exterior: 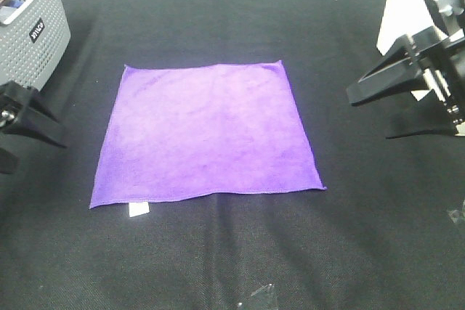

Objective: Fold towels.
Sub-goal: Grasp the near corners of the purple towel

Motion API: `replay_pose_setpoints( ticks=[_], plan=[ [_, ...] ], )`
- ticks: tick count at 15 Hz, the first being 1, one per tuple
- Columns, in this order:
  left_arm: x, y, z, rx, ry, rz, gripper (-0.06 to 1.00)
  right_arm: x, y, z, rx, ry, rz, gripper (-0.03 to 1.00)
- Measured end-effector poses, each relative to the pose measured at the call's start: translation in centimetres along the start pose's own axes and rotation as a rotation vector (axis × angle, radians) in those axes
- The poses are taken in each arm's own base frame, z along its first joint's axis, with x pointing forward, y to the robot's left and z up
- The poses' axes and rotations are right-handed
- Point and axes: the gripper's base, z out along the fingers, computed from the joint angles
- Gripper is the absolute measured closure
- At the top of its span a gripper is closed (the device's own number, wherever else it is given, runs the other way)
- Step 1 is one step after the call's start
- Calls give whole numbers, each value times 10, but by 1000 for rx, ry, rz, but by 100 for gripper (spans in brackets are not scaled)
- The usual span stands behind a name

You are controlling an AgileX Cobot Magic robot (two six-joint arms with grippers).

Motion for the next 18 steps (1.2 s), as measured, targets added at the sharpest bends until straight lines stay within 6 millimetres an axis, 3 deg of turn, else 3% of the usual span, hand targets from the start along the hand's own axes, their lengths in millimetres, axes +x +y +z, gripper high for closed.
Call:
replay_pose_setpoints(
  ticks=[4,7,11,18],
  plan=[
    [-15,14,25,4,51,-26,-2,-32,-42,28,23,27,54,1],
    [-21,18,50,-2,88,-27,-2,-29,-72,56,2,95,107,1],
    [-21,30,66,-27,100,-53,-2,-23,-93,77,-10,121,142,1],
    [-23,33,76,9,119,-68,3,-19,-96,102,-29,162,175,3]
  ],
)
